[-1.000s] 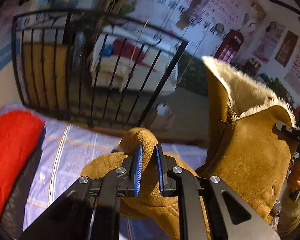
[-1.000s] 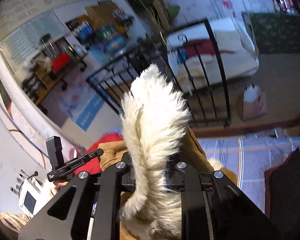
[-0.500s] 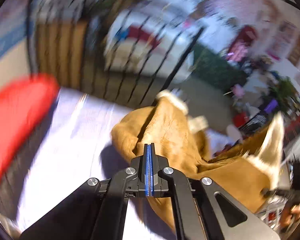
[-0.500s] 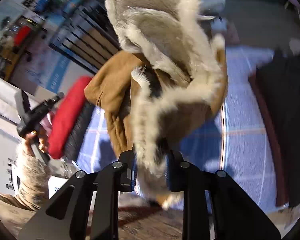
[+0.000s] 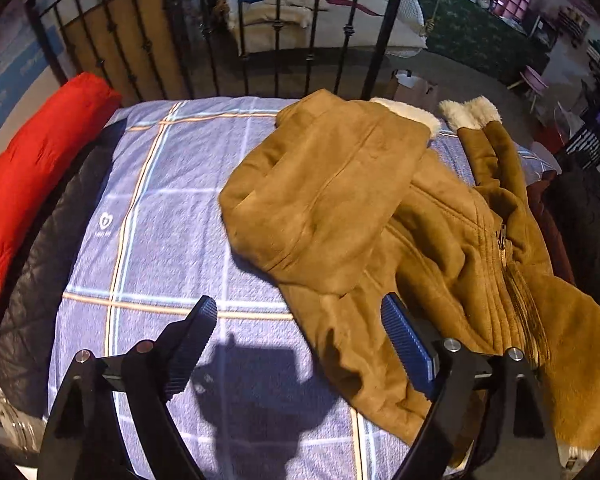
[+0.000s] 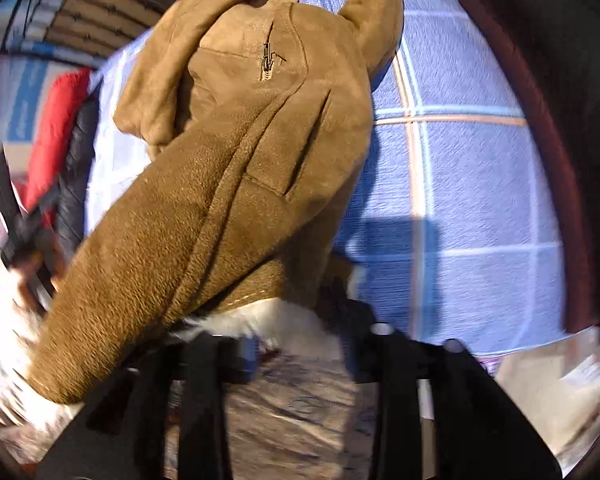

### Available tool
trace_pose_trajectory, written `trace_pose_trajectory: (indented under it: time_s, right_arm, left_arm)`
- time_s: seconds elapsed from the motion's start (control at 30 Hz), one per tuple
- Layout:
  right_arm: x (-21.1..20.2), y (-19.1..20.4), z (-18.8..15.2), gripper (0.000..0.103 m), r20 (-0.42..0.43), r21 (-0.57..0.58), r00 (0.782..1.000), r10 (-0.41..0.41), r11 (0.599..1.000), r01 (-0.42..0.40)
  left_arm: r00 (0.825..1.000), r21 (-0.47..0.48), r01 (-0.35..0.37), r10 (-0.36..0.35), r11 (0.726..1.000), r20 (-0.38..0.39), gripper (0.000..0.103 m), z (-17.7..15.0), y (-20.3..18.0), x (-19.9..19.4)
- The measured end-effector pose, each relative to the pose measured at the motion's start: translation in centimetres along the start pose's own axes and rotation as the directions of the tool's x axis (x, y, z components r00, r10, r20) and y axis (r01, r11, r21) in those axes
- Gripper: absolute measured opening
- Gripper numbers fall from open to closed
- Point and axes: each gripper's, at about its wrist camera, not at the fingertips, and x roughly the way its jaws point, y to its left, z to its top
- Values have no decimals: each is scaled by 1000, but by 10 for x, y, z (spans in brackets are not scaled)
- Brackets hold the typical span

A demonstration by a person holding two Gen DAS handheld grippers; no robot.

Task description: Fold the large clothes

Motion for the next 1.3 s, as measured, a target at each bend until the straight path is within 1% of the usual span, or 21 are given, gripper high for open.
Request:
trace_pose_trajectory:
  time_s: [0.03, 0.07, 0.1, 0.13, 0.2, 0.3, 0.33, 0.4, 0.43, 0.5, 0.53, 0.6, 0.63, 0.7, 0.77, 0.87, 0.93, 1.0, 1.1, 1.2, 1.3]
  right_arm:
    - [-8, 8, -2, 70, 6, -32, 997, -75, 997, 75]
    - [-10, 6, -4, 72, 20, -57, 989, -146, 988, 147]
    - [-12, 2, -6, 72, 28, -58, 983, -182, 981, 184]
    - [-13, -7, -9, 72, 26, -32, 981, -192, 981, 193]
    - [-16, -25, -17, 72, 11, 37, 985, -172, 984, 172]
    - [-23, -43, -27, 72, 33, 138, 986, -164, 978, 158]
    - [-23, -48, -30, 72, 41, 173, 987, -153, 974, 144]
    - [-28, -57, -37, 72, 61, 231, 990, -125, 967, 108]
    - [-32, -58, -42, 72, 72, 254, 991, -113, 963, 91]
    - [-33, -59, -47, 72, 93, 287, 991, -97, 956, 67]
    - [-36, -60, -53, 72, 104, 300, 990, -94, 952, 59]
    - [-36, -64, -59, 72, 119, 328, 989, -84, 944, 41]
    - [-37, -67, -63, 72, 126, 339, 989, -80, 940, 33]
    - [-40, -71, -67, 72, 135, 361, 987, -85, 932, 31]
    - [-40, -76, -63, 72, 140, 376, 986, -92, 926, 32]
    - [-46, -77, -52, 72, 163, 370, 983, -88, 929, 21]
    - [-50, -72, -42, 72, 182, 343, 979, -88, 939, 21]
    - [-55, -63, -29, 72, 202, 307, 975, -89, 951, 23]
    - [-61, -48, -11, 72, 221, 246, 972, -78, 969, 22]
    - [-60, -33, 5, 72, 227, 189, 972, -61, 982, 18]
    - [-57, -18, 16, 72, 223, 138, 974, -42, 990, 11]
  left_arm:
    - [1000, 20, 5, -5, 1000, -4, 83, 8, -9, 12]
    - [1000, 47, 4, -4, 999, -6, 83, 15, -21, 20]
    - [1000, 84, -8, 9, 996, -5, 83, 21, -33, 31]
    - [1000, 124, -31, 31, 992, 0, 83, 26, -44, 40]
    - [996, 212, -89, 88, 973, 15, 84, 34, -66, 59]
    - [986, 287, -164, 165, 944, 21, 84, 42, -86, 87]
    - [980, 309, -196, 199, 931, 21, 84, 43, -91, 98]
    - [961, 346, -267, 275, 900, 24, 82, 43, -96, 121]
    - [954, 356, -289, 300, 889, 25, 79, 43, -97, 131]
    - [938, 370, -326, 347, 870, 12, 59, 45, -92, 149]
    - [937, 365, -324, 350, 873, -6, 53, 48, -86, 155]
    - [949, 328, -287, 313, 900, -29, 37, 56, -71, 155]
    - [955, 308, -272, 296, 911, -32, 33, 61, -65, 151]
    - [968, 251, -230, 249, 940, -44, 20, 72, -49, 139]
    - [977, 169, -200, 209, 965, -32, 15, 83, -27, 119]
    - [983, 65, -182, 181, 981, 16, 13, 96, 13, 82]
    - [987, 1, -152, 152, 988, 48, 13, 98, 41, 55]
    - [981, -41, -167, 171, 985, 97, 13, 96, 64, 28]
    - [966, -165, -166, 194, 972, 169, 13, 90, 108, -18]
    - [957, -313, -164, 228, 936, 179, 13, 81, 158, -42]
    - [953, -416, -181, 263, 891, 150, 13, 75, 200, -37]
